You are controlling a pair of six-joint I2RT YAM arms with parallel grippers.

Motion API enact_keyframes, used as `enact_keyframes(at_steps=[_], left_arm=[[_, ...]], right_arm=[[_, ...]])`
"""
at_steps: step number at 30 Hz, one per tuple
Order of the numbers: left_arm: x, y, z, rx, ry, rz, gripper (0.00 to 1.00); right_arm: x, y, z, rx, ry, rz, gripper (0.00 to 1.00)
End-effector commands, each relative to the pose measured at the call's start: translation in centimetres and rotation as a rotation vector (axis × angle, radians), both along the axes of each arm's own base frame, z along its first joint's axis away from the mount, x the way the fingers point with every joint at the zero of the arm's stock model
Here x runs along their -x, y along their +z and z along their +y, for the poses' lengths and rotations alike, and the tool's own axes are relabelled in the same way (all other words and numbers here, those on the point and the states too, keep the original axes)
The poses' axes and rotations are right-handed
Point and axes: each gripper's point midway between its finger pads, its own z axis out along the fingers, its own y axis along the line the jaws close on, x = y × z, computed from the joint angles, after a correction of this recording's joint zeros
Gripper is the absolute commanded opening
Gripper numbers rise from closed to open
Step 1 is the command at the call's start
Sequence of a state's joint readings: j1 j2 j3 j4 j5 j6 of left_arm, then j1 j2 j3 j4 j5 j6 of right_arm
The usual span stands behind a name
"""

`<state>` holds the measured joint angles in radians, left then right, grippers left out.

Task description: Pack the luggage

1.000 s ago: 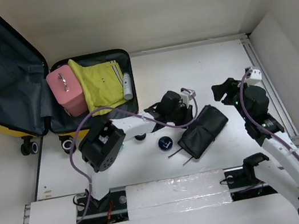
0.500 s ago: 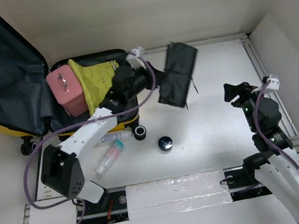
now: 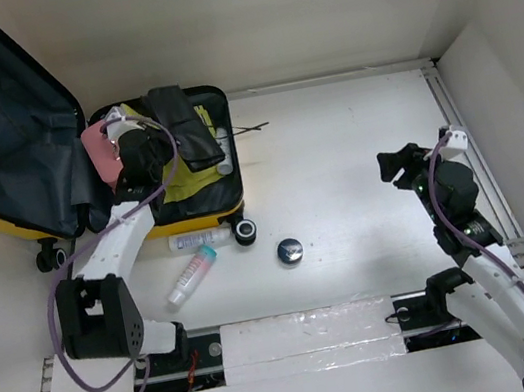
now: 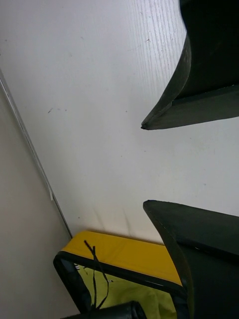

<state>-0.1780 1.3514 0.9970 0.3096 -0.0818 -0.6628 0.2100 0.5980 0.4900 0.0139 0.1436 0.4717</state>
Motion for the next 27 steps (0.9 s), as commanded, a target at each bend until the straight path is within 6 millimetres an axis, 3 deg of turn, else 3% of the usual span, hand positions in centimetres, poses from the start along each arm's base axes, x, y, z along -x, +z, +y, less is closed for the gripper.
enact_keyframes(at_steps=[1,2,6,7,8,10,12,15,19,21,24,26,27], left_arm=[[-1.5,-2.1,3.3,0.018,0.136,0.043,0.0],[-1.4,-3.5,4.0,0.028,0.165,0.09,0.0],[-1.6,-4.3,5.5,0.016,0.197,0.113,0.0],[-1.8,-4.1,5.8,-0.009,0.208,0.116,0.0],[-2.3,-2.1,6.0,-0.024,0.215,0.088,0.0],[-2.5,-1.4,6.8,-0.104,0.228,0.105,0.0],[-3.6,-1.4,5.9,-0.11,0.177,0.132,0.0],[-4.6,-4.0,4.2,-0.127,0.118,0.22,0.0],[-4.0,-7.0,4.2,-0.144,0.127,0.27,0.0],[-4.0,-6.9,4.7,-0.152,0.15,0.27,0.0],[-3.9,-5.6,6.3,-0.222,0.246,0.275,0.0],[-4.0,-3.7,6.0,-0.268,0.276,0.237,0.0],[-3.6,-3.8,6.6,-0.286,0.304,0.261,0.0]], right_arm=[[-0.3,1.1,1.0,-0.018,0.047,-0.046,0.65],[-0.3,1.1,1.0,-0.018,0.047,-0.046,0.65],[-0.6,1.2,1.4,-0.01,0.067,-0.045,0.65],[-0.6,1.2,1.4,-0.01,0.067,-0.045,0.65],[-0.5,1.2,1.6,-0.011,0.076,-0.045,0.65],[-0.5,1.0,1.6,-0.011,0.076,-0.046,0.65],[-0.6,1.3,2.0,-0.012,0.095,-0.047,0.65],[-0.6,1.3,1.8,-0.012,0.086,-0.048,0.65],[-0.5,1.3,2.3,-0.005,0.117,-0.048,0.63],[-0.6,0.8,2.6,-0.003,0.126,-0.039,0.63],[-0.7,1.2,3.3,-0.007,0.16,-0.046,0.62],[-0.8,0.8,3.4,0.005,0.157,-0.034,0.62],[-0.8,0.8,3.5,0.006,0.156,-0.034,0.62]])
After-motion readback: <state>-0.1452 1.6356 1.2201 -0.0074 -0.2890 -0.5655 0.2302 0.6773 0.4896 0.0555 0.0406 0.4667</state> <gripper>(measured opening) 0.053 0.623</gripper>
